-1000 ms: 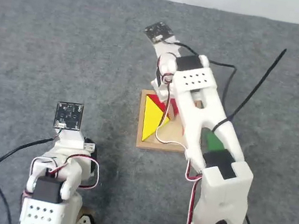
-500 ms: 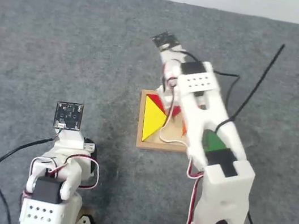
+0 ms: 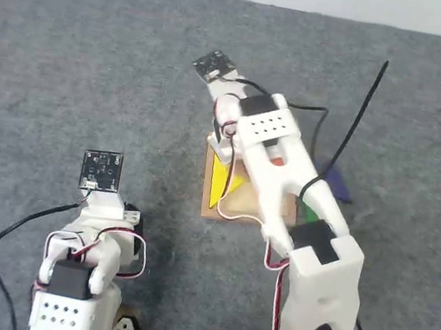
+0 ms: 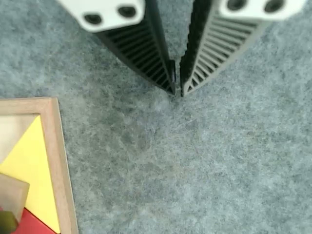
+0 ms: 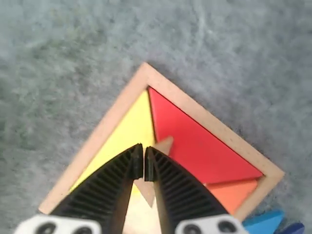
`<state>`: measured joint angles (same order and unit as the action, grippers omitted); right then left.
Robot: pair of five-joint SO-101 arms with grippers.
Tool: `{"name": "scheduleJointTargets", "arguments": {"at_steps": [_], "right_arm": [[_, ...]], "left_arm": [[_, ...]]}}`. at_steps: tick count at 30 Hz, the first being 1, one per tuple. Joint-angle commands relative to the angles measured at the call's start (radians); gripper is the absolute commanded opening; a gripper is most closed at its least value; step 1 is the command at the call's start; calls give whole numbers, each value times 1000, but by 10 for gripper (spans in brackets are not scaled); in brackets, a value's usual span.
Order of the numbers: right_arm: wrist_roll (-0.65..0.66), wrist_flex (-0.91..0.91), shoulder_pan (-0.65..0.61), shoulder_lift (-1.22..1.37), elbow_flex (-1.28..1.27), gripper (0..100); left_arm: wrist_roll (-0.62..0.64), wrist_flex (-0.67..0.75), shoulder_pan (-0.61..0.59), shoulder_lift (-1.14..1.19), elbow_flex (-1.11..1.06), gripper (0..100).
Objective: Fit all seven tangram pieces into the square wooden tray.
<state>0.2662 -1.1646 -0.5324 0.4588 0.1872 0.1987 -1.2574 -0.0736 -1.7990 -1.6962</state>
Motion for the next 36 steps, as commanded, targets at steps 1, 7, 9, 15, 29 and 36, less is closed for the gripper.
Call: {"name": "scheduleJointTargets", "arguments": {"at_steps": [1, 7, 9, 15, 29, 36], "right_arm": [[-14, 36, -59, -22, 12, 7], [-12, 44, -88, 25, -8, 7], [-12, 53, -64, 53, -11, 7], [-14, 65, 36, 76, -9, 7], [-52, 65, 79, 27, -14, 7], [-46, 38, 147, 8, -15, 7]], "left_arm": [[-15, -5, -6, -20, 13, 14], [-15, -5, -6, -20, 13, 14], [-15, -5, -6, -20, 13, 14], [-15, -5, -6, -20, 13, 14], [-15, -5, -6, -20, 13, 14], [-15, -5, -6, -20, 13, 14]]}}
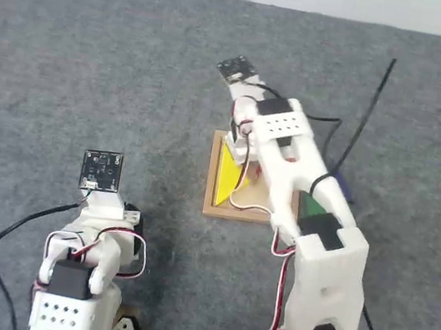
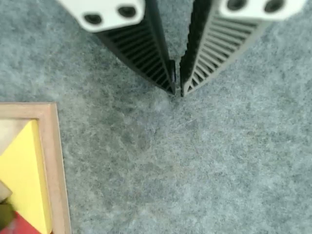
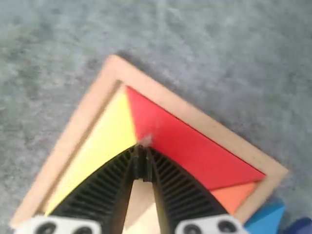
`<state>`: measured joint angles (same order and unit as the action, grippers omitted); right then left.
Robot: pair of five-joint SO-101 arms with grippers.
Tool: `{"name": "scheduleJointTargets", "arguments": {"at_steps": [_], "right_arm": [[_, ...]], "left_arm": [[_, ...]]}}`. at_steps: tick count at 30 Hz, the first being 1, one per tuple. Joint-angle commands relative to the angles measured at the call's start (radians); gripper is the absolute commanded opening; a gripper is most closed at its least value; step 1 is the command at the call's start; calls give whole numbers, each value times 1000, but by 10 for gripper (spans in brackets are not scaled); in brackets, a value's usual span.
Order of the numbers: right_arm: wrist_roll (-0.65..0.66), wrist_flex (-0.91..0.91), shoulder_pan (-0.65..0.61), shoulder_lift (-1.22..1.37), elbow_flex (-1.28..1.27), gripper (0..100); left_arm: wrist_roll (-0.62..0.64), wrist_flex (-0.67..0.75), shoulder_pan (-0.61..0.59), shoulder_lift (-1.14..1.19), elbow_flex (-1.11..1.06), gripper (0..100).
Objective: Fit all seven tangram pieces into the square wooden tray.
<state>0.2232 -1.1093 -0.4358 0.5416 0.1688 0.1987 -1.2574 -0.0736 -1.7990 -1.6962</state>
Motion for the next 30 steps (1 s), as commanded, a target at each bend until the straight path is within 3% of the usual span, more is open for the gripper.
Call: {"name": "scheduleJointTargets", "arguments": {"at_steps": [1, 11, 19, 30], "right_arm": [[-3, -15, 58, -77, 3, 7], [-3, -13, -5, -225, -14, 7], [38, 108, -122, -321, -293, 7], [38, 154, -28, -321, -338, 7]], "left_arm": [[-15, -5, -6, -20, 13, 14], [-15, -5, -6, -20, 13, 14], [-15, -5, -6, -20, 13, 14], [-15, -5, -6, -20, 13, 14]]}}
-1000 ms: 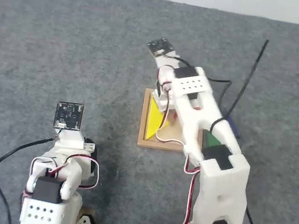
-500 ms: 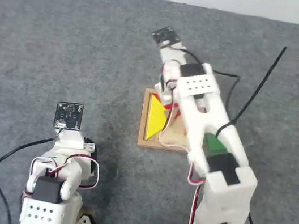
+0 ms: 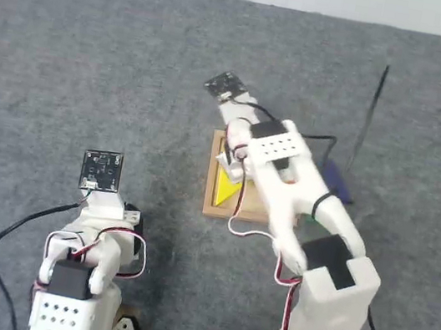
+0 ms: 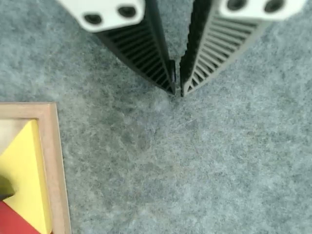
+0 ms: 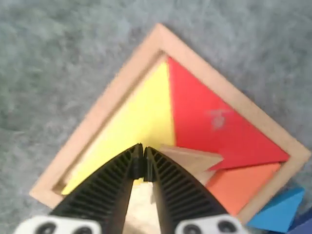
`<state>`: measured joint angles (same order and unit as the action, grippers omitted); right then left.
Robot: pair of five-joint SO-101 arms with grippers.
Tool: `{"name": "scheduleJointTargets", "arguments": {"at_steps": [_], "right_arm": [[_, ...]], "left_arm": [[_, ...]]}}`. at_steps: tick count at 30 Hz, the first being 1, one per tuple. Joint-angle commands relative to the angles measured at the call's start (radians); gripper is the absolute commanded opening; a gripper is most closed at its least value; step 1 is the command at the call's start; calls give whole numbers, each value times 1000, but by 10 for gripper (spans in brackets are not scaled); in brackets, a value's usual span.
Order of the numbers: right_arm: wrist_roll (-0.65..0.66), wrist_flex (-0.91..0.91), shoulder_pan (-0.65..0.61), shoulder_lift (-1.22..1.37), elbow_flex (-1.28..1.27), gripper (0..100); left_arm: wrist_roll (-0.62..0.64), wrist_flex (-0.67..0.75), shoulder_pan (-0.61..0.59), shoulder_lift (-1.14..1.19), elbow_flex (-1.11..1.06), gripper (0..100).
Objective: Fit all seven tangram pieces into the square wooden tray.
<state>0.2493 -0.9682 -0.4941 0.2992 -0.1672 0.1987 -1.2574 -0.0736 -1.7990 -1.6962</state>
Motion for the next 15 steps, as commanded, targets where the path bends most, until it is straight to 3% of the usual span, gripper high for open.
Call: {"name": "scheduleJointTargets", "arguments": {"at_steps": [1, 15], "right_arm": [[12, 7, 33, -81, -6, 7], [9, 4, 27, -232, -21, 7]], "left_arm": [[-15, -5, -6, -20, 13, 14], [-15, -5, -6, -20, 13, 14]]}}
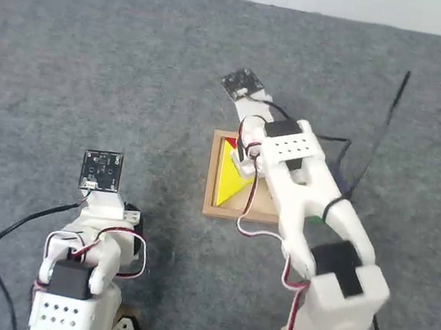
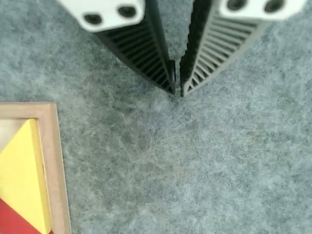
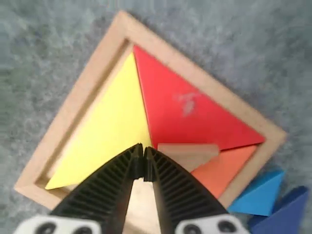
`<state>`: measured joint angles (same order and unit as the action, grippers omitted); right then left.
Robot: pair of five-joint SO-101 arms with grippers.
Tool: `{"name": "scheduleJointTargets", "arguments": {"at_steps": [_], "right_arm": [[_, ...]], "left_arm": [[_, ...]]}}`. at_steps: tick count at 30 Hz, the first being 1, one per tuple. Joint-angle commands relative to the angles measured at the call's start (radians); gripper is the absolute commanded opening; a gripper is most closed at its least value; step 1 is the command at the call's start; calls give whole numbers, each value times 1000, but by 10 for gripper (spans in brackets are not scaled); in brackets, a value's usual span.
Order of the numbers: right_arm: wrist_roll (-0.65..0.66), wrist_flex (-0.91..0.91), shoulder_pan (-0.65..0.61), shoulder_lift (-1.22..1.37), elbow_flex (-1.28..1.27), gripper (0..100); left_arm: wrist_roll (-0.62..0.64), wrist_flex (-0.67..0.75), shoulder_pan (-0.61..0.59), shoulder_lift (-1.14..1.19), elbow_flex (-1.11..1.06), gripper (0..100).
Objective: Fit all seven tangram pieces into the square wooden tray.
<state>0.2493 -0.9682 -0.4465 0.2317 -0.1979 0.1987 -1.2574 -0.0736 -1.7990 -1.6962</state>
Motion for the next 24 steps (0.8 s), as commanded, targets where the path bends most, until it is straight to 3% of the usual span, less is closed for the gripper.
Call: {"name": "scheduleJointTargets", "arguments": {"at_steps": [1, 17, 24], "right_arm": [[9, 5, -21, -186, 9, 7], [14, 81, 114, -21, -38, 7], [14, 79, 111, 2, -44, 7]], "left_arm": [[-15, -5, -6, -20, 13, 14], [-15, -5, -6, -20, 13, 14], [-15, -5, -6, -20, 13, 14]]}}
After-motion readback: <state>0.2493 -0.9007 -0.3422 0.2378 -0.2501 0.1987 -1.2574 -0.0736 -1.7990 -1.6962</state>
